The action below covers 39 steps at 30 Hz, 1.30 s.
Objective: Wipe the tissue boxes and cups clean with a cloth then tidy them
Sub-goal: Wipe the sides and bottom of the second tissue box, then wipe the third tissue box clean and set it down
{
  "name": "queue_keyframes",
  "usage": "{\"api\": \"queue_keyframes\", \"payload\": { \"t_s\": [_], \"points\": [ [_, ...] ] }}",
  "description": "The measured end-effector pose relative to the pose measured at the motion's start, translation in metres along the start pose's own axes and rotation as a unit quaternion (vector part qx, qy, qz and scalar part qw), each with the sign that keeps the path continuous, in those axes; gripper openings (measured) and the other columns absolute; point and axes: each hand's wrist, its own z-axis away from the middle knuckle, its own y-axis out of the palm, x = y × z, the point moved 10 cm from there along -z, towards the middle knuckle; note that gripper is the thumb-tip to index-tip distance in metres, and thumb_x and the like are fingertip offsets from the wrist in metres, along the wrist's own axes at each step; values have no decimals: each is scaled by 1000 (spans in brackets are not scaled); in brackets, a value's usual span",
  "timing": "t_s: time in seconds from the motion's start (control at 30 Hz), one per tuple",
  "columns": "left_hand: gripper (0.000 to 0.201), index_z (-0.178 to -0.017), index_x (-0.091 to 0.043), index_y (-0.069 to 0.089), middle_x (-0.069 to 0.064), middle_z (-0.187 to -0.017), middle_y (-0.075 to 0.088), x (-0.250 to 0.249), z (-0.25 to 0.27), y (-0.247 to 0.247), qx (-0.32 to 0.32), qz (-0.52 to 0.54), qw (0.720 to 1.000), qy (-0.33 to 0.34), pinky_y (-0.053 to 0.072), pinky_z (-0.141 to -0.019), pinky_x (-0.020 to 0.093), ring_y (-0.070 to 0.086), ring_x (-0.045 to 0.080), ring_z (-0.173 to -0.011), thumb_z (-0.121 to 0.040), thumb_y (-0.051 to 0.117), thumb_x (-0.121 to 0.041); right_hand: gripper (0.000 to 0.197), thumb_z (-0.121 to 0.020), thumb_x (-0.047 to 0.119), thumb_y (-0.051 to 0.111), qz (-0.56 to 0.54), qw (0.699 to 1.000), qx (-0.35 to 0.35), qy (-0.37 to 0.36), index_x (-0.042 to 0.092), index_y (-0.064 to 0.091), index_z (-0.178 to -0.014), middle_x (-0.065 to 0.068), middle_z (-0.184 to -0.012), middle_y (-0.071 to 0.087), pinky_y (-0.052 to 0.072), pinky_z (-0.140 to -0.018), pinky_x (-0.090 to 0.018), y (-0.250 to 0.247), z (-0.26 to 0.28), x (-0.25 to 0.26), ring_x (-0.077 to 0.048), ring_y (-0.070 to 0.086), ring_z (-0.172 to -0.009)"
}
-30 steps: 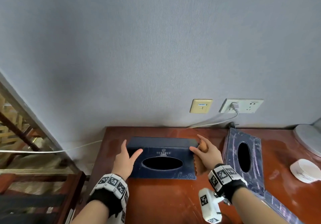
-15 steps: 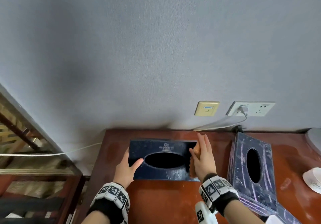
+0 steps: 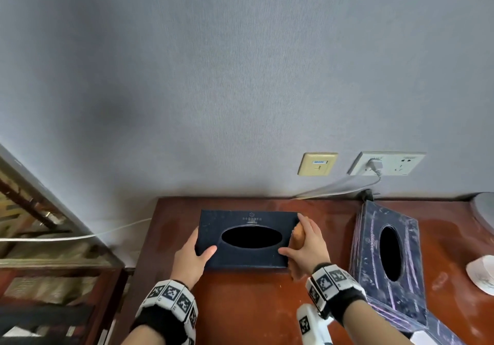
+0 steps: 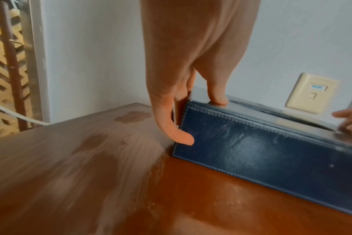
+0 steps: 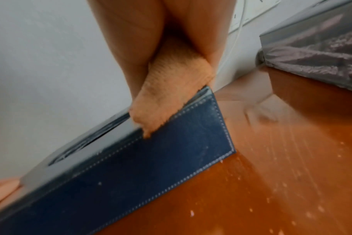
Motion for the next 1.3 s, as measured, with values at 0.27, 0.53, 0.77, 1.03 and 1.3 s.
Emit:
{"api": "queue_keyframes", "payload": {
  "t_s": [0.27,0.53,0.77,1.03,1.3],
  "points": [
    [58,-138,-38,40,-2,-113,62,5,33,4,26,-33,999,-21,60,-61,32,63,22,-95,-87,65,-26,95,-64,29,82,65,997,41,22,27,29,-143,-5,-152,23,30,-110,-34,0,25,-14,-21,28,-138],
    [53,-135,-33,44,6,-120,58,27,86,21,59,-32,997,-35,60,-60,38,60,28,-100,-87,64,-24,88,-64,30,81,106,992,61,6,26,36,-140,-7,-148,30,27,-111,-31,-2,71,-30,-21,29,-137],
    [49,-132,-25,43,7,-124,55,25,98,22,72,-113,990,-44,59,-68,41,58,31,-105,-88,63,-26,84,-68,24,79,119,989,87,4,26,36,-140,-9,-150,26,27,-110,-29,0,84,-32,-22,26,-139],
    [81,-151,-15,3,6,-144,40,-92,94,52,29,-365,930,42,29,-108,47,38,24,-133,-92,55,-38,72,-73,7,69,171,983,57,-25,24,41,-137,-11,-143,35,30,-109,-29,-79,54,-17,-25,38,-132],
    [78,-148,-17,19,6,-140,45,-181,112,213,104,-373,909,157,35,-106,44,45,25,-128,-87,56,-50,69,-73,4,67,219,974,34,37,21,44,-136,-8,-137,47,39,-105,-34,-200,18,-99,-26,46,-126]
  ]
}}
